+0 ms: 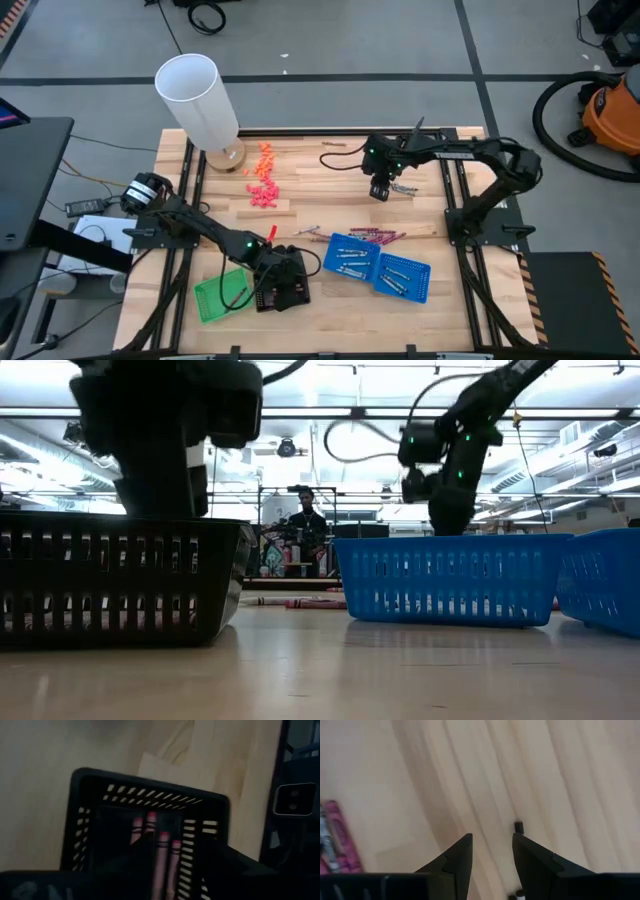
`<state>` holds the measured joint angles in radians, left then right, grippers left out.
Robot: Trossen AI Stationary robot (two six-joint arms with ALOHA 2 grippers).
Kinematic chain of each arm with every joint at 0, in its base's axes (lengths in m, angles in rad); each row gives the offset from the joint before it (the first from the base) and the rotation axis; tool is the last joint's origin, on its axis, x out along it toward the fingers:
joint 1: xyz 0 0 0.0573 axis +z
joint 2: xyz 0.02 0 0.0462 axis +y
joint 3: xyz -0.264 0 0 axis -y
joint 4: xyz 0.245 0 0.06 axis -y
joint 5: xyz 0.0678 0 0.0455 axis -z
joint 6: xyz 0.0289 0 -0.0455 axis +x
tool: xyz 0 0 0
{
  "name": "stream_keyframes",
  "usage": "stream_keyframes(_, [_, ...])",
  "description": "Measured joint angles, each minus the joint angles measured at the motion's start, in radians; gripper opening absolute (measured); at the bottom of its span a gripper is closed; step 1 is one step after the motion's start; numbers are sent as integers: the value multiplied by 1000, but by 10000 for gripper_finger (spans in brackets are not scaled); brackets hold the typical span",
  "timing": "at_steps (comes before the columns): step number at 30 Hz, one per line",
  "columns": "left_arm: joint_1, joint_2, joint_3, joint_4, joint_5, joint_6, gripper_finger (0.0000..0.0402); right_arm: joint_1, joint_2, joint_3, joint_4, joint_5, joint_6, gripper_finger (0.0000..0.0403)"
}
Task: Sort crayons
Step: Put the black crayon into the right blue bin
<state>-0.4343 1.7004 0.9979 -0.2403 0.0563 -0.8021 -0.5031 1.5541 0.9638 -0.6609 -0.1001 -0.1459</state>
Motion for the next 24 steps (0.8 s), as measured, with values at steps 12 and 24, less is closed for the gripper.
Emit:
stream_keyframes(12, [-2, 0, 10, -14, 0, -36, 160, -91, 148, 0, 18, 11, -195, 145])
stream_keyframes(24, [-21, -51, 12, -144, -27, -56, 142, -98, 179, 2, 61, 39, -258, 75])
